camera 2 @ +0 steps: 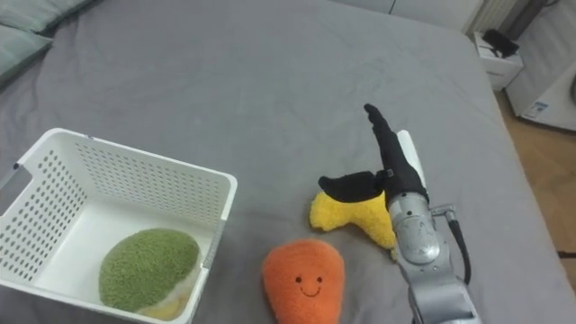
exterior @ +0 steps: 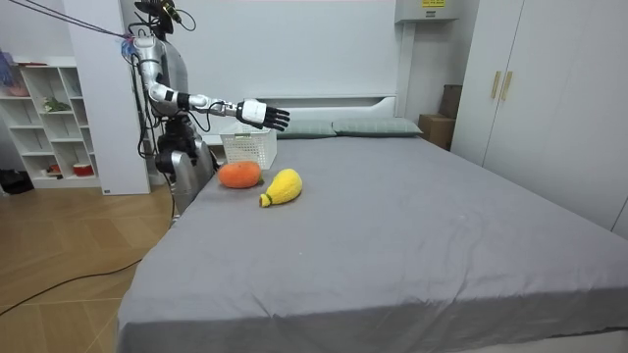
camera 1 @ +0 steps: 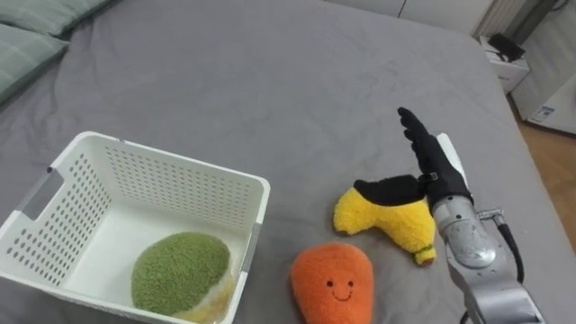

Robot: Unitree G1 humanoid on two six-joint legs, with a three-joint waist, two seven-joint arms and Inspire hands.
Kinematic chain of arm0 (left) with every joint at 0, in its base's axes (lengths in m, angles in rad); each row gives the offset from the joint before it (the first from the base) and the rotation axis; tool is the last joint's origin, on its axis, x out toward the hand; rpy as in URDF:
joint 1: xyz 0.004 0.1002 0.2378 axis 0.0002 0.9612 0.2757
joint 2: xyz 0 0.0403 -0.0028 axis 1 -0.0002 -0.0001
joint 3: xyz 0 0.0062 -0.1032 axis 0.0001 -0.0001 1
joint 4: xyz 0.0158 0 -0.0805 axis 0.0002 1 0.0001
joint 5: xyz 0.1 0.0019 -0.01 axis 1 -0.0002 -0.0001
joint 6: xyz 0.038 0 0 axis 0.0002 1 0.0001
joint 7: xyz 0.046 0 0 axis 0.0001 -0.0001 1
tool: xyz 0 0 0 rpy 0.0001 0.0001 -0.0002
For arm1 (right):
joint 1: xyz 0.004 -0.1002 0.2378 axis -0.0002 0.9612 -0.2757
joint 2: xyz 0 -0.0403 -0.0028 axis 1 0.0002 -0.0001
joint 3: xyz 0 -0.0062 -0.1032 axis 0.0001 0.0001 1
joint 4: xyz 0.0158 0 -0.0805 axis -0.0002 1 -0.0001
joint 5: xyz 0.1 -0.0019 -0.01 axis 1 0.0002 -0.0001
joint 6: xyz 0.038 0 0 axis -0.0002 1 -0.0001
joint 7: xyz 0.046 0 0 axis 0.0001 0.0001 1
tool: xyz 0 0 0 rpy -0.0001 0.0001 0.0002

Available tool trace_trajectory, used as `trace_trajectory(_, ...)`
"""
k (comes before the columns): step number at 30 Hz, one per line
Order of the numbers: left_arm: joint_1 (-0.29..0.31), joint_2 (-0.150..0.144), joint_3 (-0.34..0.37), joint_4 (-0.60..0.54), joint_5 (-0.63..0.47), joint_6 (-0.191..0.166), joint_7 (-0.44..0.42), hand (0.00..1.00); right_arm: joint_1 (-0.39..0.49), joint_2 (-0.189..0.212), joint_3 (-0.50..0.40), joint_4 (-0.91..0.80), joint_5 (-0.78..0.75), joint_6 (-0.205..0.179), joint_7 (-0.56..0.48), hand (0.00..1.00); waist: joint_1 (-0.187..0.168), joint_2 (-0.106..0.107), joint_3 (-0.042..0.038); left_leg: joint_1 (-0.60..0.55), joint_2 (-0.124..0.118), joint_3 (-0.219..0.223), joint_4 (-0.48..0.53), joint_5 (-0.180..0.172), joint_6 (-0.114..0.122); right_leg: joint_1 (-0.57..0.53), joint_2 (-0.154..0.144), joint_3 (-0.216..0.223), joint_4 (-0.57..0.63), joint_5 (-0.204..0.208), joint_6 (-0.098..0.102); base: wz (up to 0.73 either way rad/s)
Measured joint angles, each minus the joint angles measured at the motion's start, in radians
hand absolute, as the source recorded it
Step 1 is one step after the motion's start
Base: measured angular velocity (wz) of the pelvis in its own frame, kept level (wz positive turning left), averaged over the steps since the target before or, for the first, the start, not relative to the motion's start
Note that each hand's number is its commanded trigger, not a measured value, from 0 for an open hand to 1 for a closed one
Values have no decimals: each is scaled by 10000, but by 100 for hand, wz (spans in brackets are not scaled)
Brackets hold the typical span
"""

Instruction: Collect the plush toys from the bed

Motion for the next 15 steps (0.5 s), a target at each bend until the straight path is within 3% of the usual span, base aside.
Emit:
trace_trajectory(3,71,72,18,-50,14,5,-139,0,-102,-162,-16,723,-166,0,-162,0,7,-90,-44,-34,-17,-16,0,0,0,-27,-2,-14,1,0,0,0)
trace_trajectory(7,21,138,133,-157,304,12,-142,0,-295,-369,-65,1070,-164,-40,-320,0,6,-100,-30,-195,-43,-98,91,1,0,-122,-9,-49,4,0,-1,5)
trace_trajectory(10,-94,328,105,-267,364,0,-122,0,-839,-525,-66,1999,-163,-49,-608,0,3,-222,-9,-442,-44,-210,200,3,-3,-268,-11,-139,7,4,-7,11)
trace_trajectory(11,-139,425,104,-268,373,0,-91,0,-1105,-578,-66,2504,-172,-66,-647,0,8,-309,-52,-607,-42,-253,235,5,-7,-383,-11,-212,10,15,-24,15)
trace_trajectory(15,-537,576,98,-250,394,-41,13,0,-1897,-640,-38,3764,-124,-123,-869,0,219,-491,24,-1106,-34,-279,390,10,-14,-775,-7,-287,15,68,-71,4)
